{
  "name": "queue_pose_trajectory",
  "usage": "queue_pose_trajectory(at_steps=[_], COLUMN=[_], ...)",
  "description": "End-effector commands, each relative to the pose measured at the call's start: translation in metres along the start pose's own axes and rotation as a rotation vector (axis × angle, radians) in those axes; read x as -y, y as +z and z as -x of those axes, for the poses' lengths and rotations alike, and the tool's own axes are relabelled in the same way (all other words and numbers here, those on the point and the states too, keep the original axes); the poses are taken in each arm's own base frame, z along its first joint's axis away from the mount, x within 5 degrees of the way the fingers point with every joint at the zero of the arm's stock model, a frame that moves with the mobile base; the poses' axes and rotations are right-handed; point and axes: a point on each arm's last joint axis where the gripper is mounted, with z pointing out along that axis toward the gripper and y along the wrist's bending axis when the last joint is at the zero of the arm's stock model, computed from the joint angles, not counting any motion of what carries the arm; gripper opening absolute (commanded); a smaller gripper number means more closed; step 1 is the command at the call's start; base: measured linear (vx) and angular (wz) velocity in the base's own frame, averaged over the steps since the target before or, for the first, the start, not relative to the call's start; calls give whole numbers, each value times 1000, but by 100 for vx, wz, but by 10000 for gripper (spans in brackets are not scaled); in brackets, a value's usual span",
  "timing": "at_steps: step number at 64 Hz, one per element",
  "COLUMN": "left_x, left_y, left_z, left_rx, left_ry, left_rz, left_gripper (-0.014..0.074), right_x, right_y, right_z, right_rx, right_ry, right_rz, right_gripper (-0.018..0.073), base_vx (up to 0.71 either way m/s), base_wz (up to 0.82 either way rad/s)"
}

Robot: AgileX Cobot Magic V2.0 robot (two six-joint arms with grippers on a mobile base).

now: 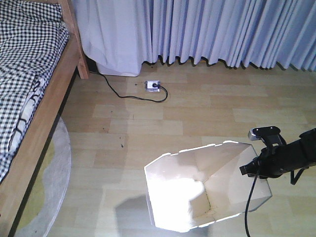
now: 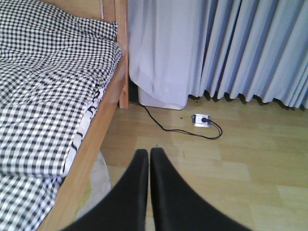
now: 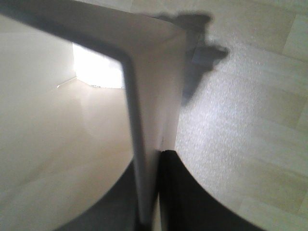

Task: Move trash bin to bedside with robot
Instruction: 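Carry the bin with the right gripper toward the bed's head by the curtains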

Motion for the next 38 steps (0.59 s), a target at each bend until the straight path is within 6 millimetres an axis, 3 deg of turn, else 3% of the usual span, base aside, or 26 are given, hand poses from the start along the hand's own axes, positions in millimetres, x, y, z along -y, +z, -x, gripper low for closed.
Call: queue_pose_trajectory(at_steps=[1, 38], left_x=[1, 1], left_y=[-1, -1], left_z=[5, 5], left_rx=[76, 76], left_ry=[-6, -6], left_rz=[-11, -11], left_gripper=[-6, -6], right_x=[-13, -13], right_y=[-18, -18], right_z=[17, 17], right_rx=[99, 99], right_ry=[25, 25], right_rz=[125, 125], right_gripper=[-3, -3], base_vx=[29, 31], base_wz=[6, 4])
